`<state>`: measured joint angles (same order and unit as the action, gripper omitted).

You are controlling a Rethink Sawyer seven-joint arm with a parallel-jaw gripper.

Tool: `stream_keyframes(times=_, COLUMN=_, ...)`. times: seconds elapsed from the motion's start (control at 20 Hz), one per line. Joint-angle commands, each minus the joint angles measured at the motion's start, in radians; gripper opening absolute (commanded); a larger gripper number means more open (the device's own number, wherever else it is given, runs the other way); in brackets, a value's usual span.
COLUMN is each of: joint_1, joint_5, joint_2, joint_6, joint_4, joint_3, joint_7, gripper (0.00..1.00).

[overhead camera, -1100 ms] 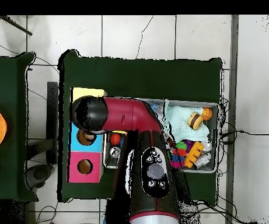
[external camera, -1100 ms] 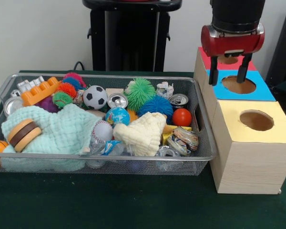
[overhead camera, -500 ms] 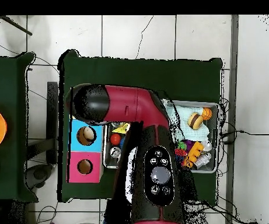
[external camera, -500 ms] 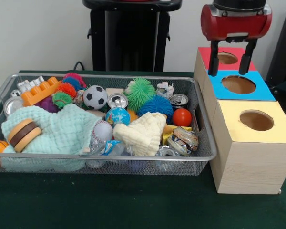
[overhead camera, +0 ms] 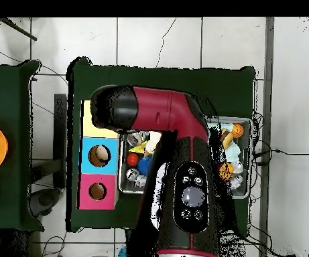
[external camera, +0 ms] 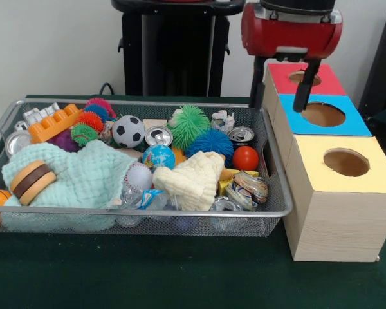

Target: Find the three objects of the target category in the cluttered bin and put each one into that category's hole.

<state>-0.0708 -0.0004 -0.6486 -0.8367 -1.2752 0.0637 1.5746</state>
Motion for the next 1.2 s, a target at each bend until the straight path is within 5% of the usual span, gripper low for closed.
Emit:
stream_keyframes(times=0.05, joint_1=-0.042, joint_5=-0.021, joint_2=0.142, joint_6=-0.143, joint_4=0.152, joint_3=0.002, joint_7=0.156, gripper=1.0)
stream_keyframes(times=0.5, joint_1=-0.04, joint_5=-0.022, joint_2=0.202, joint_6=-0.114, joint_4=0.216, joint_3=0.031, joint_7=0.155, gripper=1.0)
stream_keyframes(times=1.2, joint_1=-0.161, joint_5=-0.051, joint_2=0.28, joint_6=-0.104, joint_4=0.247, joint_3=-0.038, joint_7=-0.055, gripper=1.0)
